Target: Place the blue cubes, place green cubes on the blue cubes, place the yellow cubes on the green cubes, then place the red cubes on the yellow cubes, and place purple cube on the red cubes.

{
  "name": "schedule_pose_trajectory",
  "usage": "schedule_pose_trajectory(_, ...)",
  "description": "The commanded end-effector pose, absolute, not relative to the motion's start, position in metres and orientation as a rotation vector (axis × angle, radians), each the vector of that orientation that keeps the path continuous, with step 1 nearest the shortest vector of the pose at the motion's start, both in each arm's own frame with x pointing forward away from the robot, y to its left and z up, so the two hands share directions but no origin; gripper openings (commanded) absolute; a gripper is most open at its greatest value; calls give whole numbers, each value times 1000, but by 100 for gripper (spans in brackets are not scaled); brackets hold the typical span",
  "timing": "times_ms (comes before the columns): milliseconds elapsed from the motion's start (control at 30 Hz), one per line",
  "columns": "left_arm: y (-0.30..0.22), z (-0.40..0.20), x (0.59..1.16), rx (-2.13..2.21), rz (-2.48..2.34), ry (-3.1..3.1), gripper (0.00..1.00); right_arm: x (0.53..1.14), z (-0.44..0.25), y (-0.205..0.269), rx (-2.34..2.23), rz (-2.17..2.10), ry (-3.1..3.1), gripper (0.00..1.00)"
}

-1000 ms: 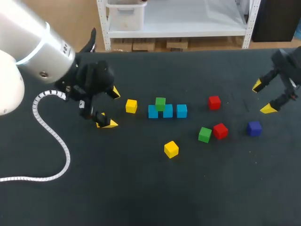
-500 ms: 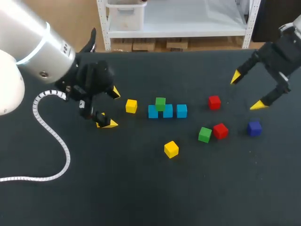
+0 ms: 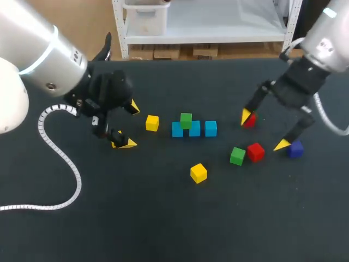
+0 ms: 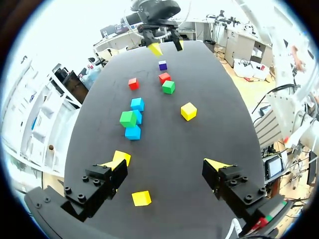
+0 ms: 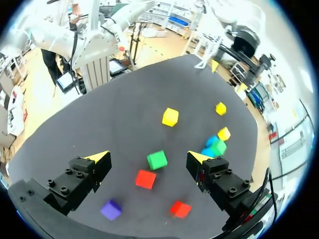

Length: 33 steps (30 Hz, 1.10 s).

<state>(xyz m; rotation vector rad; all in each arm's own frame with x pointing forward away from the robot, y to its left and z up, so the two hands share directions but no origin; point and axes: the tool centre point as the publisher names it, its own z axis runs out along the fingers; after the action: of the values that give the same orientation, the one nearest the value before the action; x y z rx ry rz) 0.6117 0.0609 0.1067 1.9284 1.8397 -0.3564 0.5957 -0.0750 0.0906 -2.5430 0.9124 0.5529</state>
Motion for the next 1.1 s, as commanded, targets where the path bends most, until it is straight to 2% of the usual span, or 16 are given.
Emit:
schedule_pose_trajectory(33, 61, 107, 612, 1929, -357, 1838, 100, 593, 73, -55, -2568, 566, 880, 100)
schedule_pose_trajectory(767, 61, 107, 612, 1929, -357, 1838, 100, 595, 11, -27, -2775, 477, 562, 100)
schedule_pose_trajectory(800, 61, 107, 612, 1929, -357, 1838, 100, 594, 9, -26, -2778, 475, 557, 97)
schedule_pose_trajectory(833, 61, 107, 612, 1929, -357, 1838, 100, 594, 7, -25, -2782, 472, 550, 84)
schedule_pose_trajectory(867, 61, 107, 612, 1929, -357, 1838, 100, 593, 6, -24, -2786, 469, 543, 75)
schedule_pose_trajectory(900, 61, 107, 612, 1929, -357, 1838, 100, 592, 4, -23, -2791, 466, 537, 76)
schedule_pose_trajectory(933, 61, 107, 612, 1929, -357, 1838, 100, 592, 3, -22, -2797, 463, 531, 83)
schedule_pose_trajectory(1000, 61, 107, 612, 1929, -357, 1838, 100, 591, 1, -21, -2809, 458, 514, 86)
schedule_pose_trajectory(1100, 61, 107, 612, 1929, -357, 1838, 100, 592, -2, -22, -2831, 440, 493, 83)
